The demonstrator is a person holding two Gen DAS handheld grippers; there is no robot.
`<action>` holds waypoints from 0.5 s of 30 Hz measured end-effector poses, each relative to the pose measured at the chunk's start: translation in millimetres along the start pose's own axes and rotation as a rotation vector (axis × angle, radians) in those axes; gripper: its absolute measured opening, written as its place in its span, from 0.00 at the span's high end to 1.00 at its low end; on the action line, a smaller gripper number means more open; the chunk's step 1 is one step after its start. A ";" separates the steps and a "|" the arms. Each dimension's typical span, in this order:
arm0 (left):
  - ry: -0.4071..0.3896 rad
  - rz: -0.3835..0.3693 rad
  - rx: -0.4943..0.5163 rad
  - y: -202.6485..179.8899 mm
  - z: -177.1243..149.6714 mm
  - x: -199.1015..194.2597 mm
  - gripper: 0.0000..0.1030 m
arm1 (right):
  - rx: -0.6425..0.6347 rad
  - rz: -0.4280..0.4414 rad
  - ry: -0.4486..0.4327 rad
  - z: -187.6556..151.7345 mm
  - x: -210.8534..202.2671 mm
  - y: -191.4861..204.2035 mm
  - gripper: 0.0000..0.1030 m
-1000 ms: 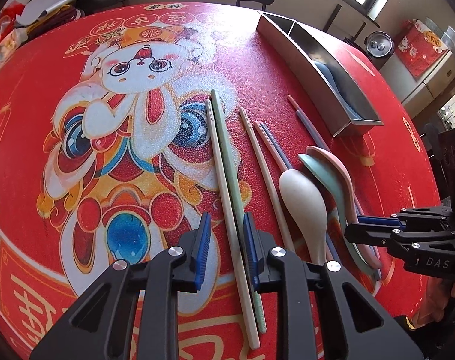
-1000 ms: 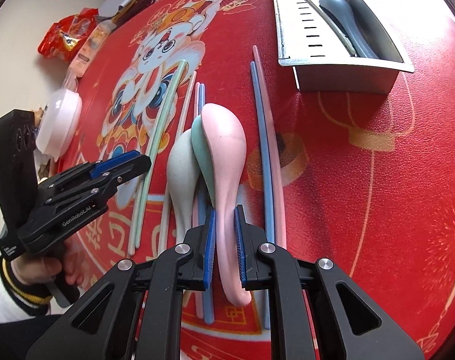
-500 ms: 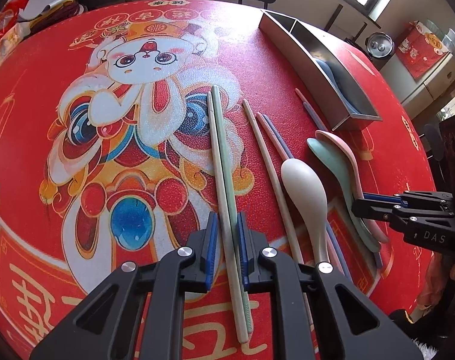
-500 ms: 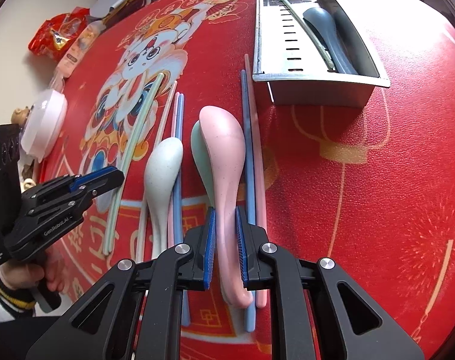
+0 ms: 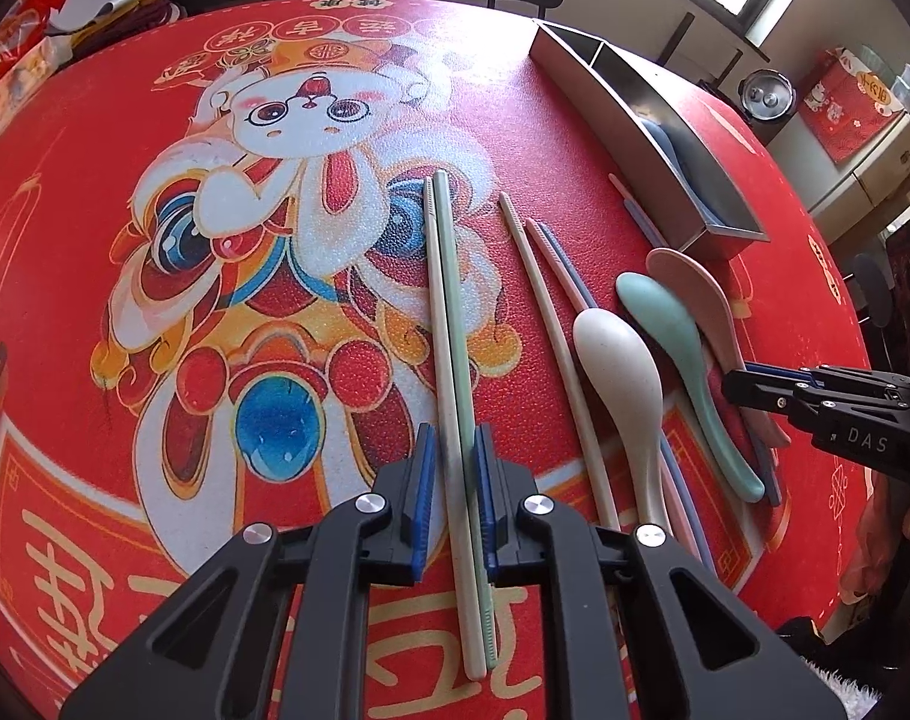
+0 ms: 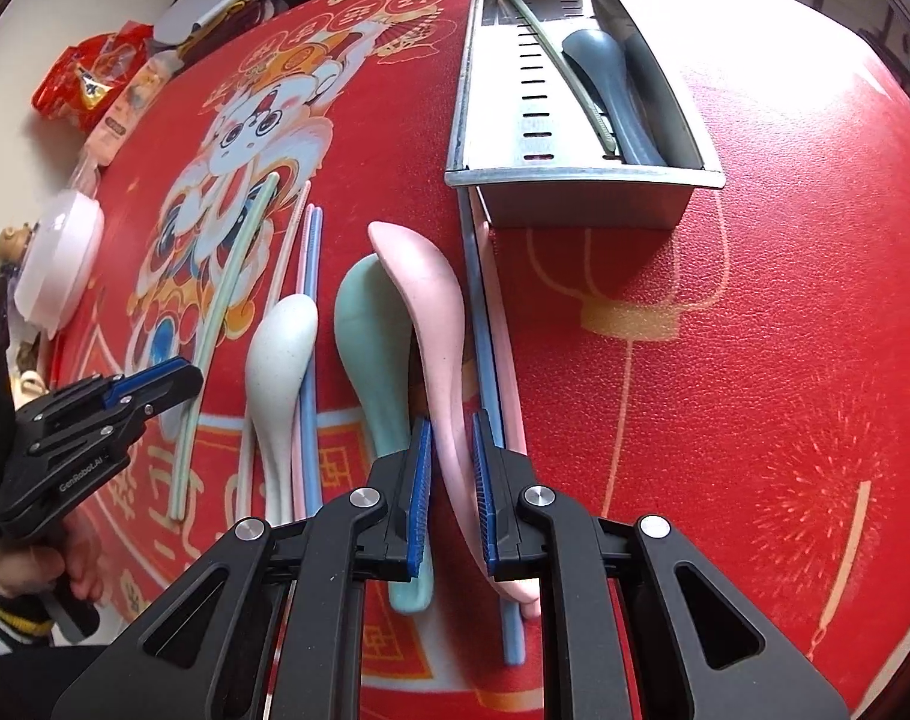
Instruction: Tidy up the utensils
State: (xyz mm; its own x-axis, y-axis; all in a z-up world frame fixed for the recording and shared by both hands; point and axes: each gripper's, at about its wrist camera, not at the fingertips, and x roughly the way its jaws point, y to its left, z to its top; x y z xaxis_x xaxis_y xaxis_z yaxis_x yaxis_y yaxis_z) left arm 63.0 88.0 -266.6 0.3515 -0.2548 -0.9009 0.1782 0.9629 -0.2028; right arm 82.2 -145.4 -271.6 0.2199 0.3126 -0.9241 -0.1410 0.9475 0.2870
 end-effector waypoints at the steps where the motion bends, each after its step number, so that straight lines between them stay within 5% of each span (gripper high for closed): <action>1: 0.001 0.004 -0.002 0.4 0.2 -0.2 0.87 | 0.004 -0.003 -0.002 0.2 -0.3 -1.3 0.86; 8: 0.013 0.009 -0.018 6.4 0.0 -2.6 0.90 | 0.013 -0.006 -0.020 1.8 -4.5 -4.3 0.88; 15: -0.006 -0.017 -0.054 10.4 5.9 -10.9 0.92 | 0.057 0.080 0.008 0.6 -0.8 -7.2 0.92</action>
State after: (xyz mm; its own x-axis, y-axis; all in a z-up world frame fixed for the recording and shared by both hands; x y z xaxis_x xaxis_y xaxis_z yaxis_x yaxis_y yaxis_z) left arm 66.5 100.3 -256.6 0.3544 -0.2719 -0.8947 0.1342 0.9617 -0.2391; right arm 83.6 -152.5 -272.8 0.2027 0.3870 -0.8995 -0.1023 0.9219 0.3736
